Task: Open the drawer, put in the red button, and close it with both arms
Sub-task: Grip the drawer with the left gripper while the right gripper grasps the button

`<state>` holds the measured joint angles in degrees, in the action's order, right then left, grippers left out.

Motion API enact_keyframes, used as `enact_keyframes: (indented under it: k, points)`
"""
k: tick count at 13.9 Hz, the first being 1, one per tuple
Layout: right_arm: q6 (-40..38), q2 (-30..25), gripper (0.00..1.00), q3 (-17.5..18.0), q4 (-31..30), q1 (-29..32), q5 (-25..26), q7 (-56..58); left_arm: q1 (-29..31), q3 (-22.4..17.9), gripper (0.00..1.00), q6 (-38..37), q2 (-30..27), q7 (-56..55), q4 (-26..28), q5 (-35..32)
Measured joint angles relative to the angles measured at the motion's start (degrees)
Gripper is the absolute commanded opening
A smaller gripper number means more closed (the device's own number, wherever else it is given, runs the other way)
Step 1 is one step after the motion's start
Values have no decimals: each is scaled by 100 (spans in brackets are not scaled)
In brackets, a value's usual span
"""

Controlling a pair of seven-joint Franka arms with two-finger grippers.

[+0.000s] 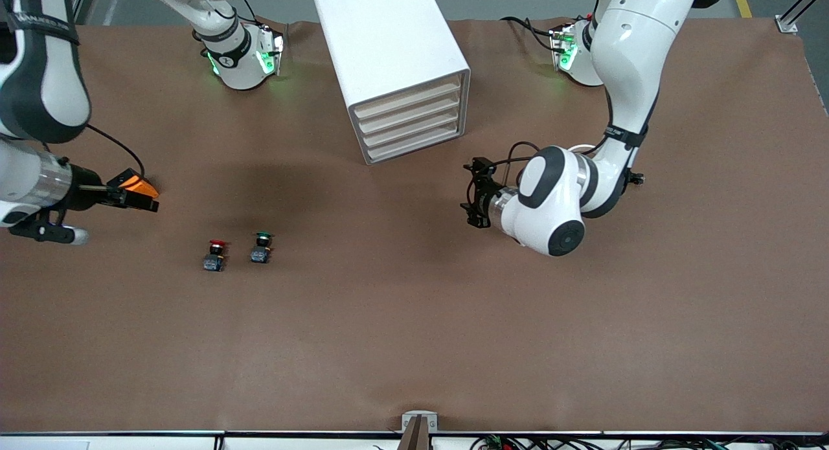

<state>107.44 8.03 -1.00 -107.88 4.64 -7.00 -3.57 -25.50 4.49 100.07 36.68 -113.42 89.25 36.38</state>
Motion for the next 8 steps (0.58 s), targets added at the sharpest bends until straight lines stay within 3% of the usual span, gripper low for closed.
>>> enact_keyframes:
  k: [8]
  points:
    - [2064, 268, 100, 58, -931, -374, 114, 3, -689, 24, 100, 243, 367, -635, 5, 520]
